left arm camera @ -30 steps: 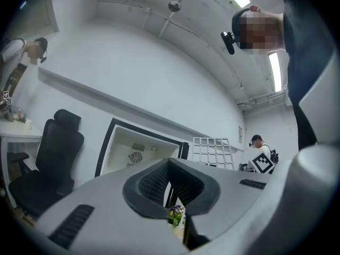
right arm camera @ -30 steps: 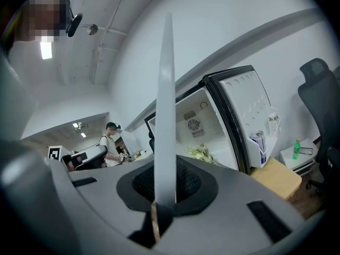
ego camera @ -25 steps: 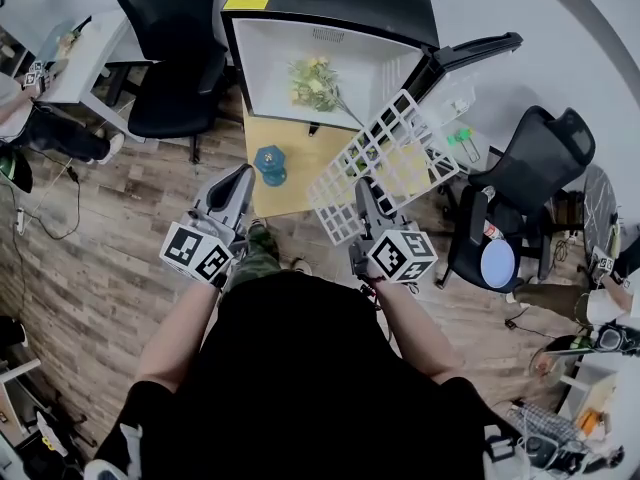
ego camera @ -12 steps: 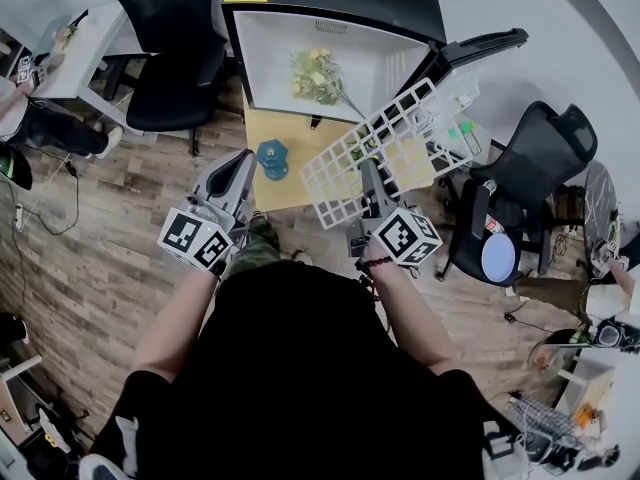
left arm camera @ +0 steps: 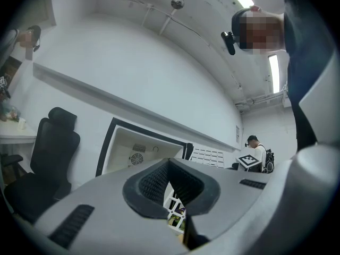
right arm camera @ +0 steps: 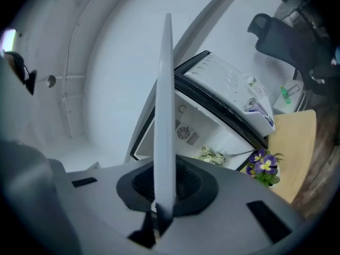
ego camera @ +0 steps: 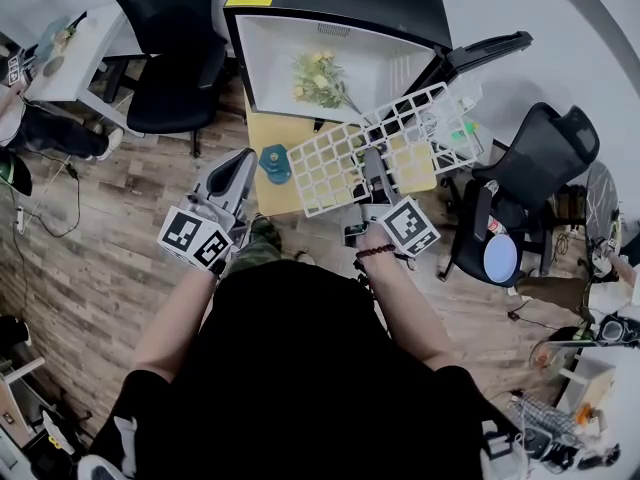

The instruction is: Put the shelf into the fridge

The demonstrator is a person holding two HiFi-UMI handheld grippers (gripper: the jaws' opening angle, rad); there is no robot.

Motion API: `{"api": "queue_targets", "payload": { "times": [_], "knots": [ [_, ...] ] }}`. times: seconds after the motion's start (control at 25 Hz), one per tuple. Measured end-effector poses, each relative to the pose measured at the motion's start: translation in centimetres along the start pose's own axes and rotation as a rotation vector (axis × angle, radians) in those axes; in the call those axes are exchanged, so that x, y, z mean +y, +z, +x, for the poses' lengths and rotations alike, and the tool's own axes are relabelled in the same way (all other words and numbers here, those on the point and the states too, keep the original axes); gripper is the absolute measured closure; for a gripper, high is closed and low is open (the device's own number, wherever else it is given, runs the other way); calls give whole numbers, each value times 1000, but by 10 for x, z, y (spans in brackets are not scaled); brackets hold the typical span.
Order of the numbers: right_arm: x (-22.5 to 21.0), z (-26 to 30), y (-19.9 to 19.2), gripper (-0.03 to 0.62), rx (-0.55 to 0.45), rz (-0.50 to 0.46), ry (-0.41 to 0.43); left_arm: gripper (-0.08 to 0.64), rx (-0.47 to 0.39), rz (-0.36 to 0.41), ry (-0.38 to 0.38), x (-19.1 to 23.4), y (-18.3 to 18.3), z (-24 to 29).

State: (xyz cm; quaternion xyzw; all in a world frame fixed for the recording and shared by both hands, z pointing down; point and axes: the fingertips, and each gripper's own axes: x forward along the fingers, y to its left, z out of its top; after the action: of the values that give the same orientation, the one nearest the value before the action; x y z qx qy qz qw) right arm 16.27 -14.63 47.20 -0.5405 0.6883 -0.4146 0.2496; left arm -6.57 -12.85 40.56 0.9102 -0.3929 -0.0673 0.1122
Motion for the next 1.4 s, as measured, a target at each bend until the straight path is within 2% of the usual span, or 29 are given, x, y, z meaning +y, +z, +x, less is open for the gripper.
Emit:
{"api": "queue_targets", "payload": {
  "times": [1.4],
  "knots": [
    [8,73,-28,548,-189,535,46,540,72,12,-13,57,6,9]
  ]
}}
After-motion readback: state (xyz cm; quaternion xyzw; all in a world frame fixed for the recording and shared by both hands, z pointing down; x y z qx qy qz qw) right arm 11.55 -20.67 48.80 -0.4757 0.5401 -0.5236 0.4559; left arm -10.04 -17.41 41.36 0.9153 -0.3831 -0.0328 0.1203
